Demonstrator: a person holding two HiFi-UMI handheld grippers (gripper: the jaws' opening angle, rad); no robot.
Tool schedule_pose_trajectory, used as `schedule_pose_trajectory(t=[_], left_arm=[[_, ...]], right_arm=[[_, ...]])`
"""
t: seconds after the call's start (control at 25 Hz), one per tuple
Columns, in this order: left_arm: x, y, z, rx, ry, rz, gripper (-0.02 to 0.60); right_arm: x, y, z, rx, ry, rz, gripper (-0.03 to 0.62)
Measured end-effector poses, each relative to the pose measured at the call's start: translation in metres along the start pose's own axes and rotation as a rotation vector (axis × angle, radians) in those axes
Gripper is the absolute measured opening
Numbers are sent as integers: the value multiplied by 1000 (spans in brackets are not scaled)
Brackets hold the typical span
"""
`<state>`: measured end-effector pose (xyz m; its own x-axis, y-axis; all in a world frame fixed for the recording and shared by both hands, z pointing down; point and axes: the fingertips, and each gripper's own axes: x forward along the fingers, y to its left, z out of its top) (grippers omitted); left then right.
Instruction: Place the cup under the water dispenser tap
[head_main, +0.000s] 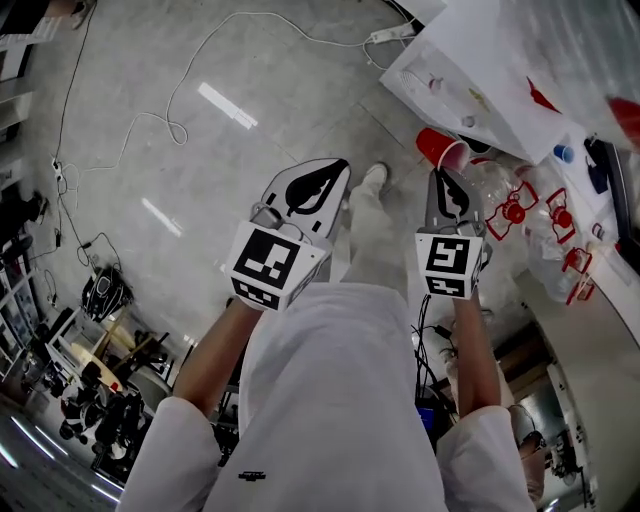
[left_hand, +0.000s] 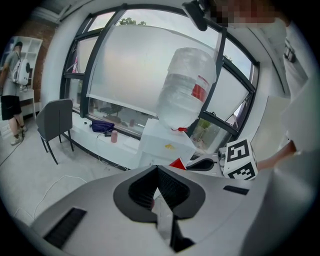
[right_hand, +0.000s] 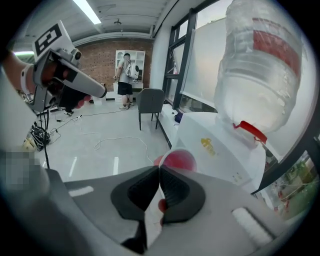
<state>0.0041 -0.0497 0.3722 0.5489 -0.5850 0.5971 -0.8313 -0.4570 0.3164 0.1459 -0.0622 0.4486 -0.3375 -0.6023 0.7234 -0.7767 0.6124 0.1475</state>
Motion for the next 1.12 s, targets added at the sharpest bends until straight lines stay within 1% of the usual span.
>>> schedule_pose_trajectory(t=[0.16, 0.48, 0.72, 1.12], left_arm=[[11, 5, -10, -23, -16, -2, 0], [31, 19, -26, -29, 6, 5, 0], [42, 28, -37, -48, 17, 6, 0], [63, 44, -67, -73, 37, 18, 0]], right_arm=[[19, 1, -16, -10, 26, 4, 20], [58, 2, -33, -41, 42, -4, 20], [84, 8, -44, -78, 60, -4, 20], [128, 9, -64, -150, 90, -15, 21]])
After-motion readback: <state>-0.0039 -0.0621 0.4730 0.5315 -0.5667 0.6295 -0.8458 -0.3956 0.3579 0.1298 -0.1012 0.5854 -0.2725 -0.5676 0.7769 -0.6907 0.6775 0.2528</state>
